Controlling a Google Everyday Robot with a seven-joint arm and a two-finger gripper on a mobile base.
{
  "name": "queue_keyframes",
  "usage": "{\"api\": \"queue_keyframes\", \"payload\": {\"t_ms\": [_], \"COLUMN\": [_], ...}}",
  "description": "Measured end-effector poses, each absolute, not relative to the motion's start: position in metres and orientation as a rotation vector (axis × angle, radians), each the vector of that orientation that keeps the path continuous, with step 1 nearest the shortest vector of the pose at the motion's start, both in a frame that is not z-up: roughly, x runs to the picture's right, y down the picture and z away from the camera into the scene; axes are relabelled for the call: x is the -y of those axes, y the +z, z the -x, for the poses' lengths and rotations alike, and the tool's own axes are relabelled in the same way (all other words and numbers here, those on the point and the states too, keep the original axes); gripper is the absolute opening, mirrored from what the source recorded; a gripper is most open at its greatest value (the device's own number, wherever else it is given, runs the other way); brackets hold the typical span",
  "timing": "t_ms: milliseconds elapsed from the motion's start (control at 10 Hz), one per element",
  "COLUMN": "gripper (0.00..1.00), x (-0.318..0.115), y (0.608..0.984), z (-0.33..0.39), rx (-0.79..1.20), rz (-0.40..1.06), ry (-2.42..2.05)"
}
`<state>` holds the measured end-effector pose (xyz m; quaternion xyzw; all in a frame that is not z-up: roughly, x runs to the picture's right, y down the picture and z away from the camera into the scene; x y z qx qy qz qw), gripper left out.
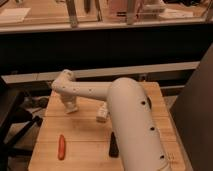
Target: Wipe the white sponge on the table
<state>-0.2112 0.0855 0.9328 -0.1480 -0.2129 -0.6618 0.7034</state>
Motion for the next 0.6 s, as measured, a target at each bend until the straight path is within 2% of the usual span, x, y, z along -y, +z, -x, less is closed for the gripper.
{"api": "queue_keyframes", "payload": {"t_ms": [100,200,400,600], "gripper": [0.0,0.0,0.0,0.06], "x": [-0.0884,-0.0889,-0.0895,-0.0899], "y": [0.9354,0.9352,0.9334,0.9335], "z": [0.2097,0.2094,0.2086,0.2086], "rx": [0.477,0.477,0.477,0.477], "rz": [0.342,0.344,0.348,0.349], "ry": [-1.466,-1.467,-1.469,-1.47]}}
